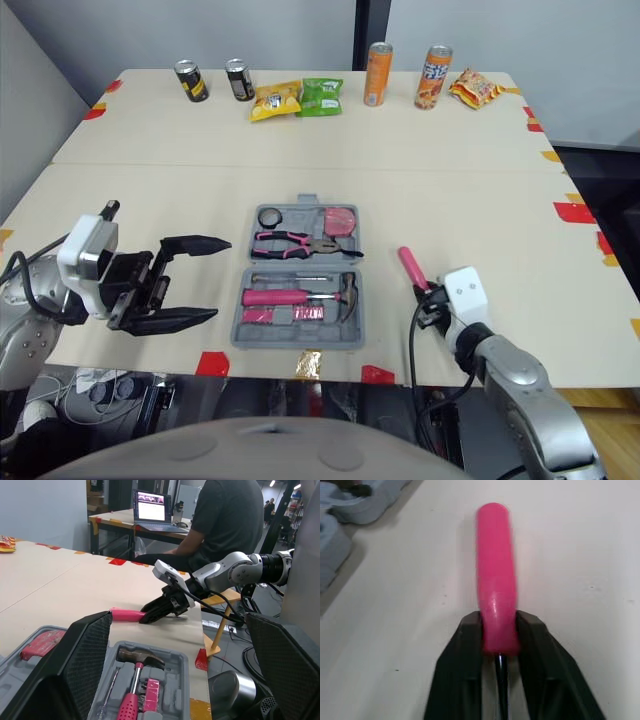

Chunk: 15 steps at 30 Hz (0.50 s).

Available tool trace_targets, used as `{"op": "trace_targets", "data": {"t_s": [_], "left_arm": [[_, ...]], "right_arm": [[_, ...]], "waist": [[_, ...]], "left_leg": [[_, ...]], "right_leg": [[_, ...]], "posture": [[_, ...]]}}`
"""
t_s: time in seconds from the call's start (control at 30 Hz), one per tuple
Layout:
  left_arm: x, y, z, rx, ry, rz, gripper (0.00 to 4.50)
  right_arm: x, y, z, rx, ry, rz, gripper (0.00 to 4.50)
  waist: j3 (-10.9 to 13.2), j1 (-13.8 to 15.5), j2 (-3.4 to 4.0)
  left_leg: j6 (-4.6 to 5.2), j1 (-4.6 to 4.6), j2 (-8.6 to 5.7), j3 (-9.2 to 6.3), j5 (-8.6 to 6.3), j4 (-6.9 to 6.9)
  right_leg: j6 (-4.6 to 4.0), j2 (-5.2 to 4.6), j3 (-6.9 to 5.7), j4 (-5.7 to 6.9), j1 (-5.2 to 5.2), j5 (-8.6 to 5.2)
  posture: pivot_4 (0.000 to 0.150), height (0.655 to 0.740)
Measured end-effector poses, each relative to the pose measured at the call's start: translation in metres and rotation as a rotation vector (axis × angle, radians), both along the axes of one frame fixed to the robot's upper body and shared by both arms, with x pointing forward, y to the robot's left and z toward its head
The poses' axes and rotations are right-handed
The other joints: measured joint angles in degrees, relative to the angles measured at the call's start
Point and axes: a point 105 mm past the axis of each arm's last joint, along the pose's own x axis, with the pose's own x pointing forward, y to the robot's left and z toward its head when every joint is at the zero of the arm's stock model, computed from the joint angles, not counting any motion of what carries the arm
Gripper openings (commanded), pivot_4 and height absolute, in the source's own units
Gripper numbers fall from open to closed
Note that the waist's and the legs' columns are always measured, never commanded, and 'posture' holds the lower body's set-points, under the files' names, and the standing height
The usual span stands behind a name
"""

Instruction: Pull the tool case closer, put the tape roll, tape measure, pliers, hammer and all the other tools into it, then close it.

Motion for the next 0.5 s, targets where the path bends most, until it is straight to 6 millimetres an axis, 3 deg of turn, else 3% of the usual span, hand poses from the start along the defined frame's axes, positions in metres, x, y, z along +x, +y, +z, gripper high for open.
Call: {"op": "trace_targets", "data": {"t_s": [0.13,0.27,0.33,0.5], "left_arm": [[0.001,0.0,0.0,-0.015,0.0,0.014,4.5],[-0.001,0.009,-0.007,-0.023,0.028,0.053,4.5],[-0.002,0.02,-0.012,-0.023,0.046,0.087,4.5],[-0.007,0.046,-0.025,0.011,0.058,0.154,4.5]], "right_arm": [[0.004,0.004,0.014,-0.047,-0.039,0.165,0.43],[0.015,0.009,0.053,-0.147,-0.099,0.377,0.43],[0.015,0.027,0.083,-0.205,-0.139,0.536,0.43],[-0.002,0.069,0.11,-0.318,-0.125,0.816,0.43]], "waist": [[0.04,-0.06,0.06],[0.08,-0.52,0.11],[0.1,-0.51,0.13],[0.18,-0.15,0.07]], "left_leg": [[0.05,0.0,-0.02,0.02,0.01,0.04],[0.53,0.03,0.0,0.0,0.3,0.05],[0.54,0.09,0.02,-0.07,0.3,-0.01],[0.53,0.39,0.05,-0.12,0.3,-0.17]], "right_leg": [[0.02,-0.02,0.02,0.01,0.02,0.02],[-0.01,0.02,0.03,0.08,0.02,0.02],[-0.04,0.08,-0.02,0.11,0.02,0.01],[-0.03,0.11,-0.08,0.1,0.19,0.0]], "posture": [[0.15,0.74],[0.15,0.74],[0.15,0.74],[0.15,0.74]]}}
